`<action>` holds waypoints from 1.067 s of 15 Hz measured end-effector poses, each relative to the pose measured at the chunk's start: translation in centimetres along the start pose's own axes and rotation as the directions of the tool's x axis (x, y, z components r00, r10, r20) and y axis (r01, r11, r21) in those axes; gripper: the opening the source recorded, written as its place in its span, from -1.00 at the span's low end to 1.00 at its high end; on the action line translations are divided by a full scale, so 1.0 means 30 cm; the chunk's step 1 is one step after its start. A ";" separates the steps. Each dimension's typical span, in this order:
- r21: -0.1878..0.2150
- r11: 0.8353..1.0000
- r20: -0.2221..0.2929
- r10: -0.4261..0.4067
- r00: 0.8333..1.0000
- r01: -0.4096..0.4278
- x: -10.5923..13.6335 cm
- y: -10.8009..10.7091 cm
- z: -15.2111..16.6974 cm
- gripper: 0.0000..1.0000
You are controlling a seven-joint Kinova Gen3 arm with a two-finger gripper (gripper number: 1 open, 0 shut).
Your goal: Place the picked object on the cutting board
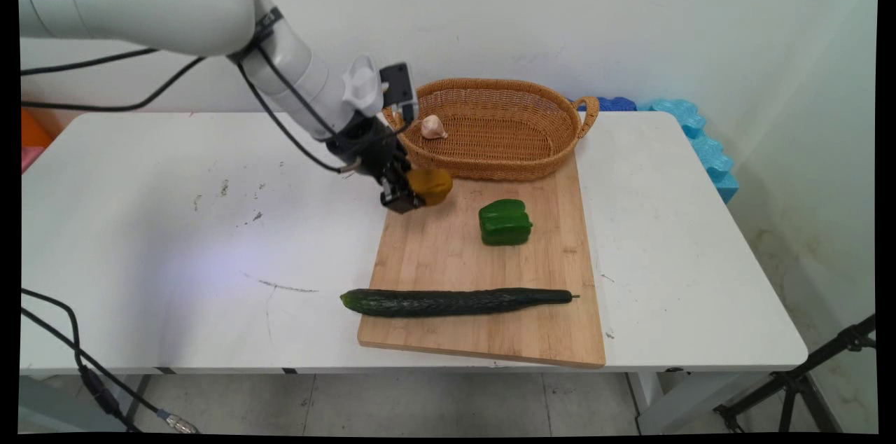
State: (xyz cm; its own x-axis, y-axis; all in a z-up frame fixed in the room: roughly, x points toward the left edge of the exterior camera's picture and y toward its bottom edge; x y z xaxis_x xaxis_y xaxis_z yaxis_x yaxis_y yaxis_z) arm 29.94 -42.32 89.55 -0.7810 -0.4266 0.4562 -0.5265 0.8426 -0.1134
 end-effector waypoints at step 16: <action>-0.051 0.999 0.011 -0.014 1.000 0.015 -0.095 0.039 0.244 1.00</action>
State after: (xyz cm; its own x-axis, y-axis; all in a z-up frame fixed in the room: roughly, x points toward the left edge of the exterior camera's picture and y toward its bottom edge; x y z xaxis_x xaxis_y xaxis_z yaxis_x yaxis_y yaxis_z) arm 29.11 -42.52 81.66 -0.7772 -0.4420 0.4479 -0.5200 0.8519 -0.0616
